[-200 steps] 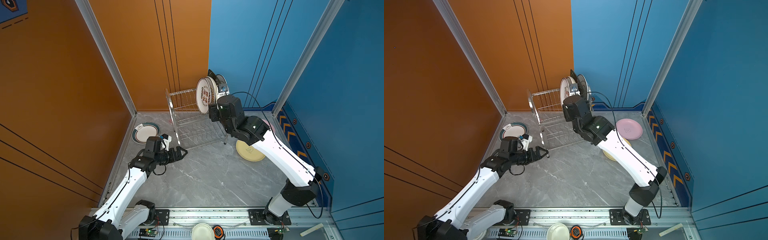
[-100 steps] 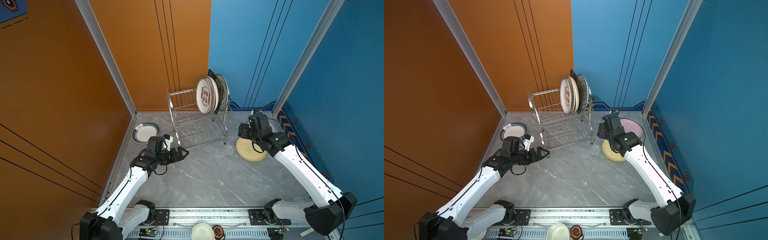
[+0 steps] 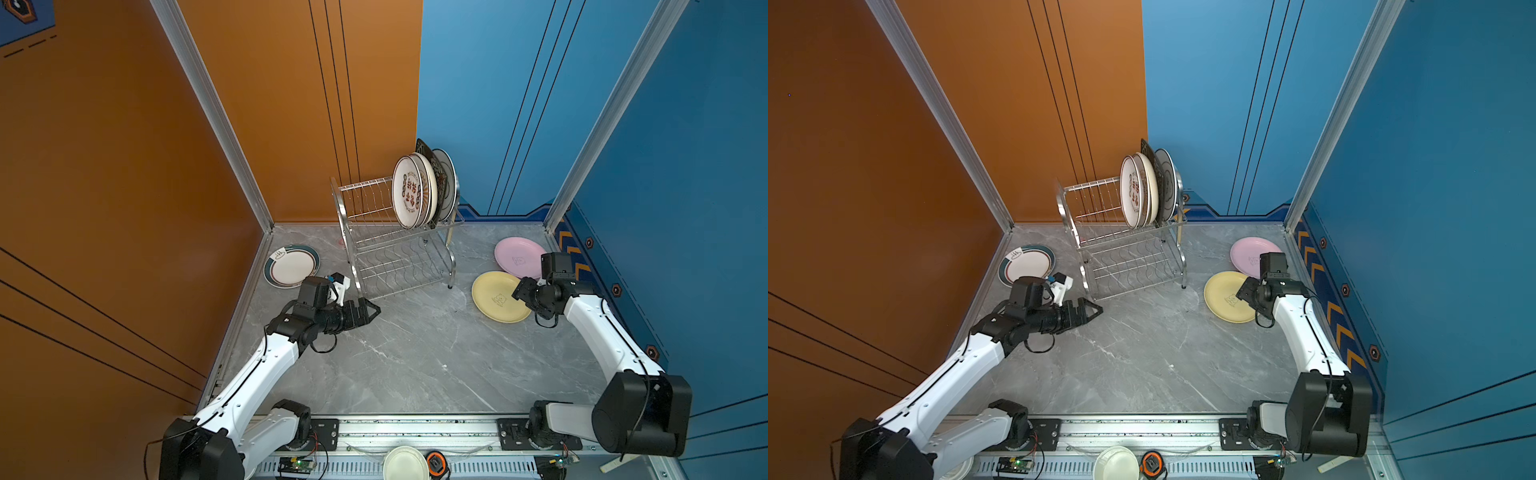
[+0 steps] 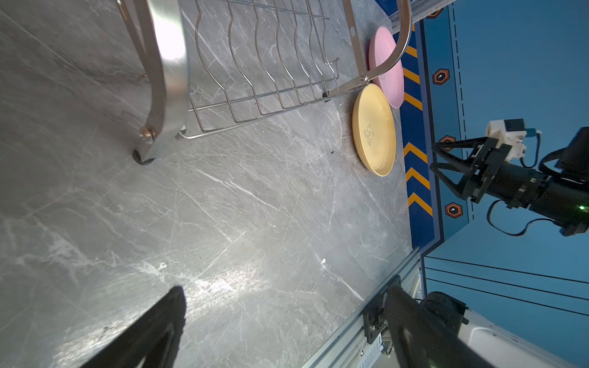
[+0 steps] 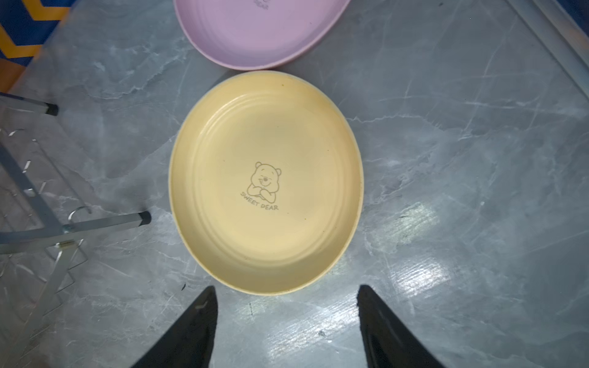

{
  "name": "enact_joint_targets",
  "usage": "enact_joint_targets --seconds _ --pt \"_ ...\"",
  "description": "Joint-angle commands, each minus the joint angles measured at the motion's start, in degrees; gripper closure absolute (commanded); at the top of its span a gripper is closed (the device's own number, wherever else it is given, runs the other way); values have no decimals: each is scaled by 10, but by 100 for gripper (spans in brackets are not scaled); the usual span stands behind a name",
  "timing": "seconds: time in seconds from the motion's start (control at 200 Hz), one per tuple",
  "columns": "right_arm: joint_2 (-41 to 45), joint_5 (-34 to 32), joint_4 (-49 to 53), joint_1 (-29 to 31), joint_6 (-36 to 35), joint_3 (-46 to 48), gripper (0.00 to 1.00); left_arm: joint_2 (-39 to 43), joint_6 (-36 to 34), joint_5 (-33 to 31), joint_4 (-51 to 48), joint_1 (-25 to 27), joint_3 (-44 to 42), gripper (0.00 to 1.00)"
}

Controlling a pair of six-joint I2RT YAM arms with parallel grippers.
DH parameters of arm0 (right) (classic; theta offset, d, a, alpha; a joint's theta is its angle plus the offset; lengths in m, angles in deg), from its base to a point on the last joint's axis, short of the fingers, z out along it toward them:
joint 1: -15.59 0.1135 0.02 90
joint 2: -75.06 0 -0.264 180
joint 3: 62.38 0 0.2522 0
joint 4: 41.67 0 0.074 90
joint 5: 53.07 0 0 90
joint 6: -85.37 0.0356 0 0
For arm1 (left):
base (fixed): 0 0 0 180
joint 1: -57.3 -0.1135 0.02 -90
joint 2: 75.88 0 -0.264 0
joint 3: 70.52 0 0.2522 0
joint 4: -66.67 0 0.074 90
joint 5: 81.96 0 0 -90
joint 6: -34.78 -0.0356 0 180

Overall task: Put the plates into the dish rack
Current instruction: 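Move the right gripper down to the yellow bear plate's rim, then grip the yellow plate's rim with the right gripper and drag it inward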

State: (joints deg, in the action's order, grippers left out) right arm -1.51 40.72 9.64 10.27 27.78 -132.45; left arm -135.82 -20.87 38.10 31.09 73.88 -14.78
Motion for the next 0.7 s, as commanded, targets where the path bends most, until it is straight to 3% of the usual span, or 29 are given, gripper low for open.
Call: enact_joint_targets --seconds 0.0,0.345,0.691 --pt "-27 26 -26 -30 -5 16 30 -6 5 6 11 8 -11 2" --pt "-125 54 -74 -83 -10 11 40 -4 18 -14 21 18 -17 2" --pt "-201 50 -95 -86 -10 -10 60 -6 30 -34 26 32 -15 2"
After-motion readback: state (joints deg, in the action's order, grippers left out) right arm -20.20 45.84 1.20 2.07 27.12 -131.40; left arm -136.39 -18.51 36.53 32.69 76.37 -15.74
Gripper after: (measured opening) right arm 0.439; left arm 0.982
